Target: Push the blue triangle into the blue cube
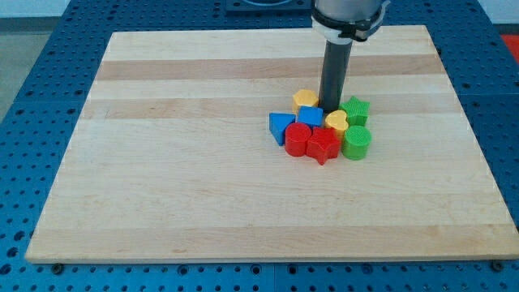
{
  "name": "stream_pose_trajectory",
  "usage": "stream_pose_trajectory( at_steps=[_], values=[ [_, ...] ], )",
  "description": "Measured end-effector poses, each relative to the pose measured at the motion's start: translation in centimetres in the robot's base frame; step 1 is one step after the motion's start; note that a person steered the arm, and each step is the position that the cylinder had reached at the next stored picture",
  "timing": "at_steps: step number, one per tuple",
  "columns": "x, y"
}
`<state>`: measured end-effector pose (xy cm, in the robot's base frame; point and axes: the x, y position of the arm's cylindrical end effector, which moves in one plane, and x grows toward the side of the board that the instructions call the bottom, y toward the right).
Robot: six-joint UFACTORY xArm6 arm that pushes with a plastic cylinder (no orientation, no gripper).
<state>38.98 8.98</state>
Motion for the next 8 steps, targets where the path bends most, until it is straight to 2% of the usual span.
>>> stream_pose_trajectory(
  at_steps=[1,2,3,4,5,6,7,8],
  values=[
    [-4.0,1.7],
    [-5.9,1.0],
    [-8.1,-4.6],
    [-5.4,-10.1],
    [-1.5,-10.9],
    [-1.0,-8.5],
    [-1.0,-3.7],
    [-1.0,-2.0]
  ],
)
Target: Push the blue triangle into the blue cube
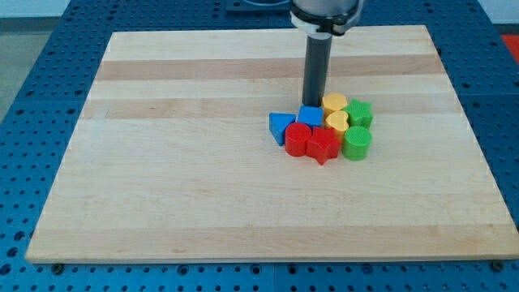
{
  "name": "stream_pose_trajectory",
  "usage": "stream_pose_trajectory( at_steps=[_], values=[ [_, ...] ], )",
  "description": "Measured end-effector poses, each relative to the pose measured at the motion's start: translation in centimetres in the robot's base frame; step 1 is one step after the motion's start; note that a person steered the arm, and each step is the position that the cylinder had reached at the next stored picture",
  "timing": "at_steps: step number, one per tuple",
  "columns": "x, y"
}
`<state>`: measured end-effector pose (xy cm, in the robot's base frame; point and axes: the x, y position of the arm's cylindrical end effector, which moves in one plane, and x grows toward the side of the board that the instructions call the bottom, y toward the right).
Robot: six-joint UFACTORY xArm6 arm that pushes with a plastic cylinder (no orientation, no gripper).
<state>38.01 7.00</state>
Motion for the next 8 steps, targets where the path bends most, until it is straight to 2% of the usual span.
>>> stream_pose_trajectory(
  at_steps=[1,3,4,5,8],
  values=[
    [0.0,-1.8],
    [0.4,-10.2],
    [2.9,-10.2],
    [4.2,-7.2],
    [4.4,-5.7]
  ],
)
